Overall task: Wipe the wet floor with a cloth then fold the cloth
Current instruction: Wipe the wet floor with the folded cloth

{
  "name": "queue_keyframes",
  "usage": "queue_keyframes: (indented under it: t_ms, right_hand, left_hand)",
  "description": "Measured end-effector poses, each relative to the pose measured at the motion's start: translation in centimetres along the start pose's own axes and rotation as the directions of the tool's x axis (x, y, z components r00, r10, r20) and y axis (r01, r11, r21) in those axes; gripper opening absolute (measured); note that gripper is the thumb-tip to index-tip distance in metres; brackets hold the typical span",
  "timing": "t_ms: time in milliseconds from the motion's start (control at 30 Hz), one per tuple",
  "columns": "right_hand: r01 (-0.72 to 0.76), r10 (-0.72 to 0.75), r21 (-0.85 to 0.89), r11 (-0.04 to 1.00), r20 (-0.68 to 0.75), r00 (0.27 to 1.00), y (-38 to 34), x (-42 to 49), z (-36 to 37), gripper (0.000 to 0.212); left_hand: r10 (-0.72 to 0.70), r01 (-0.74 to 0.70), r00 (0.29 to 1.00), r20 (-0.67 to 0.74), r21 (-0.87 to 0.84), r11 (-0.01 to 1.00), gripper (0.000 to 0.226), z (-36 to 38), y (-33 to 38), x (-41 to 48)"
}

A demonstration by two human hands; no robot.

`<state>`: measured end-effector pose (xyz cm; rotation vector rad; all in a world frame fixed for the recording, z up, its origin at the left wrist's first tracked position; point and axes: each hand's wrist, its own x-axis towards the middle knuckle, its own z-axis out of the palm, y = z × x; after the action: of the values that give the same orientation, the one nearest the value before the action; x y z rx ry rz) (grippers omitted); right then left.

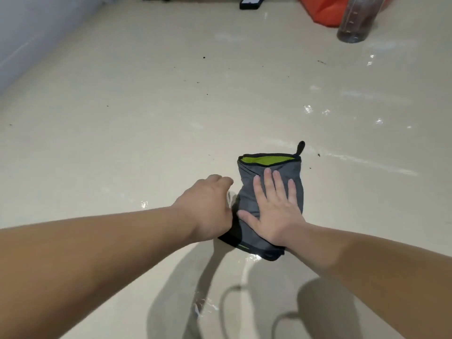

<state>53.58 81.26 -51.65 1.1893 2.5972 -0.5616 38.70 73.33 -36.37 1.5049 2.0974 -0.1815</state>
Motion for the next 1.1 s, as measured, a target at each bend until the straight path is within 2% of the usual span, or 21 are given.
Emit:
queue_keyframes:
  t_ms: [100,200,267,333,433,500,533,600,733,800,867,933,967,1033,1100]
  right_hand:
    - [-0.014,0.014,-0.018,1.000,-0.031,0.999,4.2,-1.7,-0.6,0.101]
    - [-0.118,0.118,0.004,0.993,-0.092,0.989,10.9,-5.0,-1.0,0.101]
    - [-0.247,0.250,0.040,0.968,-0.128,0.960,15.7,-7.7,-1.5,0.099]
    - [-0.421,0.429,0.090,0.903,-0.113,0.896,20.4,-10.9,-1.7,0.098]
    - [-0.623,0.644,0.174,0.762,-0.105,0.758,23.8,-16.4,-0.2,0.098]
    - [-0.661,0.699,0.230,0.714,-0.188,0.690,22.6,-19.3,1.6,0.096]
    - [-0.650,0.693,0.241,0.721,-0.222,0.686,21.3,-20.2,2.6,0.096]
    - [-0.596,0.639,0.231,0.769,-0.241,0.731,18.9,-22.3,4.1,0.099]
    - [-0.304,0.318,0.095,0.948,-0.275,0.907,19.3,-26.0,6.1,0.100]
    - [-0.235,0.236,0.036,0.971,-0.277,0.931,22.6,-27.8,6.1,0.098]
    - [-0.293,0.298,0.058,0.954,-0.248,0.922,26.0,-29.5,5.5,0.097]
    - [-0.466,0.483,0.127,0.876,-0.208,0.851,29.4,-31.6,4.6,0.098]
    - [-0.571,0.594,0.168,0.803,-0.162,0.788,30.9,-32.7,4.2,0.099]
    - [-0.750,0.783,0.246,0.614,-0.071,0.618,32.8,-35.0,3.7,0.102]
    - [-0.850,0.891,0.286,0.441,-0.025,0.454,32.7,-36.2,4.0,0.101]
  left_hand:
    - [0.063,-0.062,0.998,-0.015,0.050,0.997,0.045,2.5,4.3,1.9]
    - [0.077,-0.090,0.991,-0.111,-0.110,0.990,0.044,5.7,9.3,2.4]
    - [0.101,-0.133,0.983,-0.154,-0.209,0.969,0.046,7.8,12.7,2.1]
    - [0.206,-0.237,0.966,-0.159,-0.217,0.947,0.052,9.7,15.9,1.8]
    - [0.333,-0.357,0.932,-0.145,-0.199,0.913,0.061,11.7,19.4,2.0]
    - [0.369,-0.385,0.922,-0.118,-0.186,0.904,0.062,12.6,21.2,2.3]
    - [0.381,-0.394,0.918,-0.108,-0.178,0.902,0.062,12.8,21.8,2.4]
    - [0.437,-0.443,0.896,-0.078,-0.146,0.884,0.063,13.5,23.6,2.5]
    - [0.553,-0.555,0.832,-0.048,-0.094,0.827,0.062,14.7,27.1,2.5]
    - [0.584,-0.585,0.810,-0.050,-0.102,0.804,0.060,15.1,29.3,2.5]
    - [0.602,-0.604,0.797,-0.057,-0.120,0.788,0.060,15.5,31.1,2.5]
    - [0.632,-0.630,0.774,-0.035,-0.134,0.765,0.062,15.9,32.7,2.1]
    - [0.641,-0.637,0.767,-0.026,-0.148,0.756,0.063,16.0,33.2,2.0]
    - [0.650,-0.642,0.760,-0.012,-0.170,0.748,0.062,16.2,33.7,1.8]
    - [0.652,-0.643,0.758,-0.002,-0.169,0.747,0.061,16.2,33.4,1.8]
